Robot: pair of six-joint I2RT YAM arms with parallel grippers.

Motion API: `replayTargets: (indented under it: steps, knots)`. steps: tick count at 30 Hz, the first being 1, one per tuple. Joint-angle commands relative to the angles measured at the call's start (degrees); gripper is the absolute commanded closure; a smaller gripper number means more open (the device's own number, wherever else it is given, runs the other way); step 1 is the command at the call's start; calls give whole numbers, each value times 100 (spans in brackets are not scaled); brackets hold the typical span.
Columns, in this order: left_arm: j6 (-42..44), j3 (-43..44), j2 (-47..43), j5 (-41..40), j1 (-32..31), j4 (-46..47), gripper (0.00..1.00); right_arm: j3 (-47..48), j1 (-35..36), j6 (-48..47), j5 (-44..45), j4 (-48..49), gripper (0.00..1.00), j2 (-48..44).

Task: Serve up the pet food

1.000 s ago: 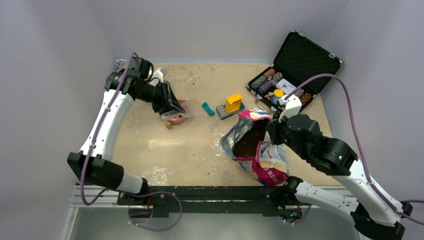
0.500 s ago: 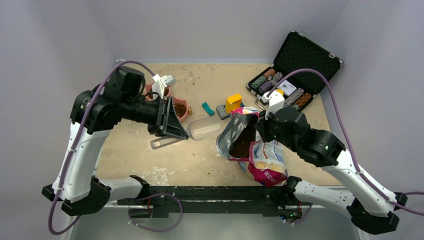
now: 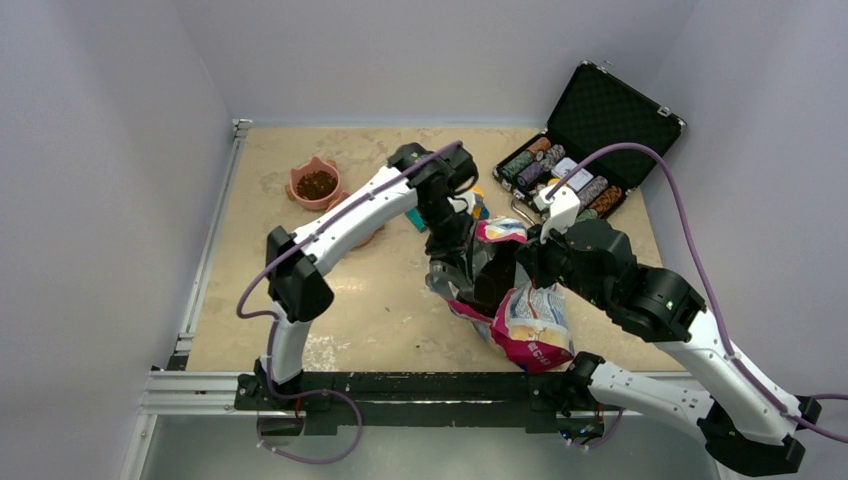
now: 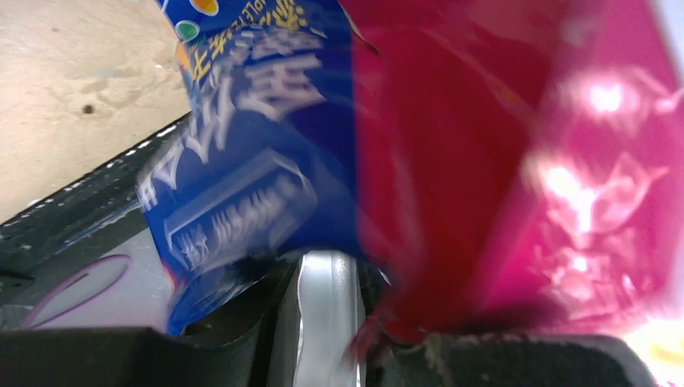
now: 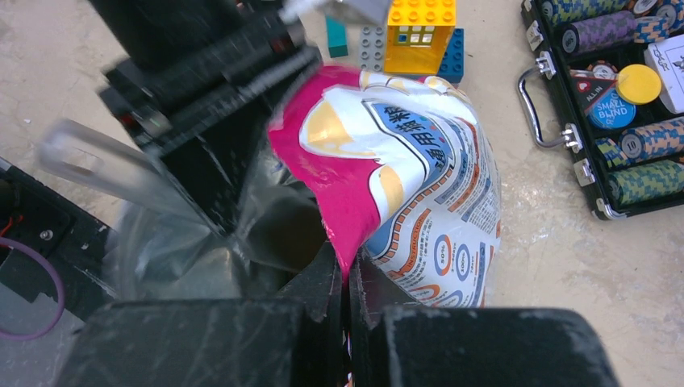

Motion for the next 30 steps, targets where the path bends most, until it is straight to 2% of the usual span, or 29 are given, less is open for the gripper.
replayTargets:
  steps: [1,5,8,12,14,17,19,22,24,26,30]
  knots:
    - [-243,-669,169,427,-101,718,100,426,12,-96,-14,1305,100,-299]
    - [-694,-2139,133,849,98,2771,100,45,10,-24,252,1414,100,-467]
    - [-538,-2394,547,899,105,3175,100,8,6,93,382,1288,100,-506]
    - [-752,-3028,402,1980,100,5559,100,42,3,151,526,1054,100,-565]
    - [-117,-2925,498,2209,108,5630,100,5,3,153,655,986,100,-578]
    - [101,-3250,413,2712,187,6279,100,63,-6,147,862,808,100,-511]
    - [-318,-4021,-58,2968,277,7373,100,24,-6,100,1020,763,100,-527]
    - [-1306,-5091,-788,3367,492,9537,100,-131,-22,57,1252,739,100,-585]
    - [-1745,-5554,-1203,3546,595,10429,100,-203,-38,80,1312,692,100,-597]
    - [-1958,-5843,-1540,3669,658,10848,100,-228,-41,98,1301,628,100,-578]
    - [-1897,-6109,-2066,3878,734,10719,100,-176,-41,118,1375,490,100,-525]
